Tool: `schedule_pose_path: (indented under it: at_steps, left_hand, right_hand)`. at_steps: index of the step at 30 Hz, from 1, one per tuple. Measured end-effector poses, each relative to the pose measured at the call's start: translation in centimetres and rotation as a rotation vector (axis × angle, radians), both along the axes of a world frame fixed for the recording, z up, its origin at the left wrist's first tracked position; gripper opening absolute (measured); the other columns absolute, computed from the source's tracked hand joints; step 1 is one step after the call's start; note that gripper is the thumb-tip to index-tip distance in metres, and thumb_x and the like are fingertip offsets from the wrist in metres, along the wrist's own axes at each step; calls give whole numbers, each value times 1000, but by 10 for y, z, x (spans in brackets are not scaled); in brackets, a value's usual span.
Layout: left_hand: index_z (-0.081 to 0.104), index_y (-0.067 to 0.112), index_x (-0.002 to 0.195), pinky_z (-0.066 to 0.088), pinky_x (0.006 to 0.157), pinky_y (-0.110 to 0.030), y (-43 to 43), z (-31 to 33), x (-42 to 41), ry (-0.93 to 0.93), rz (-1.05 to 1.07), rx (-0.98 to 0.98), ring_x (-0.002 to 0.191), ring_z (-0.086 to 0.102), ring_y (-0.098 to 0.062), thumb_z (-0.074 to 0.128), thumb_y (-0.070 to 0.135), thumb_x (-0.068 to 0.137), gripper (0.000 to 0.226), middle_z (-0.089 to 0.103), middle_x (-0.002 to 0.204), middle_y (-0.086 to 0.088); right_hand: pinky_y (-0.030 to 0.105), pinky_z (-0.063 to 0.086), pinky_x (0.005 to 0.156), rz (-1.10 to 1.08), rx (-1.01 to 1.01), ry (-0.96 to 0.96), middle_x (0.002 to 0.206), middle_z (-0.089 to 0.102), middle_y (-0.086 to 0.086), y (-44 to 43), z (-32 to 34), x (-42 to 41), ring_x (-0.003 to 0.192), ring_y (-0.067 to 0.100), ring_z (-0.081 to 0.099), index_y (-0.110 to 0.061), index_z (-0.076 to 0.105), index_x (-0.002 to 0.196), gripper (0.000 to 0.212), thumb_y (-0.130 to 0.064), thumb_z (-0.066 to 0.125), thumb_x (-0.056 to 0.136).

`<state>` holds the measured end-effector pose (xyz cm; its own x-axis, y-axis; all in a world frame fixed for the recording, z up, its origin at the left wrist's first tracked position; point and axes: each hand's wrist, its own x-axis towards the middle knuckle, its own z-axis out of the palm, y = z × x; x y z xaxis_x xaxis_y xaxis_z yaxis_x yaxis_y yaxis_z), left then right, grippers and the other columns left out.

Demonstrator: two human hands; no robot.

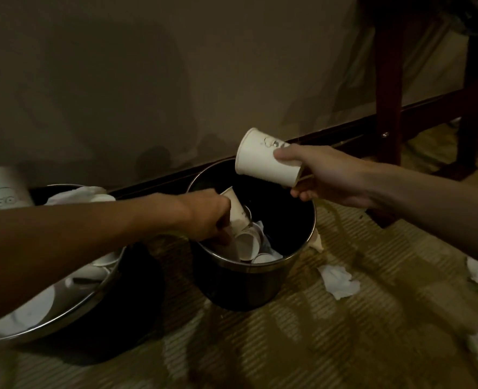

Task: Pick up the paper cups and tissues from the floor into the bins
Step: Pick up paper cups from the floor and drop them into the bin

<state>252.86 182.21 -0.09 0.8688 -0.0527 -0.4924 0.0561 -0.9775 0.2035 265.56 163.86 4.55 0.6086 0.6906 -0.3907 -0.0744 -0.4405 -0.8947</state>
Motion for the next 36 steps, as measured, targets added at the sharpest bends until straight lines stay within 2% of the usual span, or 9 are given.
schedule_pose_path:
  at_steps: [3, 6, 11, 14, 17, 24, 27, 30, 36]
  left_hand:
    - [65, 13, 80, 54, 71, -35, -12, -9, 3, 79, -62, 14, 81, 63, -22, 63, 35, 93, 26, 63, 80, -2]
    - [72, 20, 97, 46, 55, -20, -12, 10, 18, 119, -12, -28, 71, 63, -10, 67, 47, 88, 29, 64, 78, 9]
    - [64, 20, 107, 57, 56, -21, 10, 54, 43, -110, 368, -459, 68, 73, -13, 79, 41, 70, 45, 72, 89, -3]
    - [50, 26, 121, 60, 58, -27, 8, 54, 50, -141, 460, -591, 72, 75, -18, 76, 36, 79, 50, 70, 98, -10]
    - [54, 26, 128, 55, 54, -21, 10, 45, 48, -93, 366, -501, 67, 73, -12, 72, 33, 85, 48, 71, 92, -9]
    - [56, 19, 130, 55, 52, -22, 27, 32, 40, -10, 392, -383, 63, 73, -17, 68, 29, 92, 41, 73, 87, -12]
    - [60, 22, 123, 55, 54, -22, 28, 34, 39, 20, 347, -248, 64, 74, -18, 63, 33, 95, 31, 73, 84, -3]
    - [64, 23, 116, 53, 58, -20, 27, 31, 33, 50, 299, -130, 64, 73, -14, 59, 36, 96, 25, 72, 84, 2]
    - [66, 17, 111, 52, 46, -19, 21, 24, 27, -8, 268, -9, 60, 72, -19, 57, 33, 98, 23, 68, 91, -7]
  right_hand:
    - [21, 46, 51, 32, -83, -127, 96, 64, 5, -6, -9, -1, 60, 8, 60, -23, 60, 117, 53, -57, 70, 77]
    - [23, 49, 55, 13, -223, -391, 101, 62, -2, -10, -13, -1, 71, 10, 66, -24, 49, 114, 65, -63, 74, 68]
    - [20, 46, 54, 9, -283, -605, 99, 55, -7, -8, -9, 1, 83, 10, 61, -25, 37, 108, 70, -64, 77, 65]
    - [26, 50, 58, 20, -282, -622, 98, 55, -6, -6, -7, 2, 83, 12, 62, -27, 41, 104, 62, -66, 73, 68]
    - [34, 55, 70, 41, -247, -631, 100, 57, -6, 1, -7, 1, 86, 13, 61, -28, 49, 103, 54, -68, 68, 72]
    - [20, 44, 62, 83, -224, -736, 97, 54, -10, 27, -25, -13, 79, 3, 54, -20, 56, 127, 53, -54, 62, 86]
    - [30, 52, 73, 88, -273, -649, 107, 59, -3, 36, -32, -18, 93, 14, 60, -19, 50, 126, 51, -51, 62, 88]
    - [39, 56, 81, 113, -314, -551, 104, 62, 4, 43, -40, -29, 90, 20, 64, -18, 51, 111, 31, -42, 60, 93]
    - [39, 55, 79, 268, -470, -547, 115, 62, 13, 51, -40, -43, 96, 26, 64, -9, 55, 128, 37, -31, 51, 99]
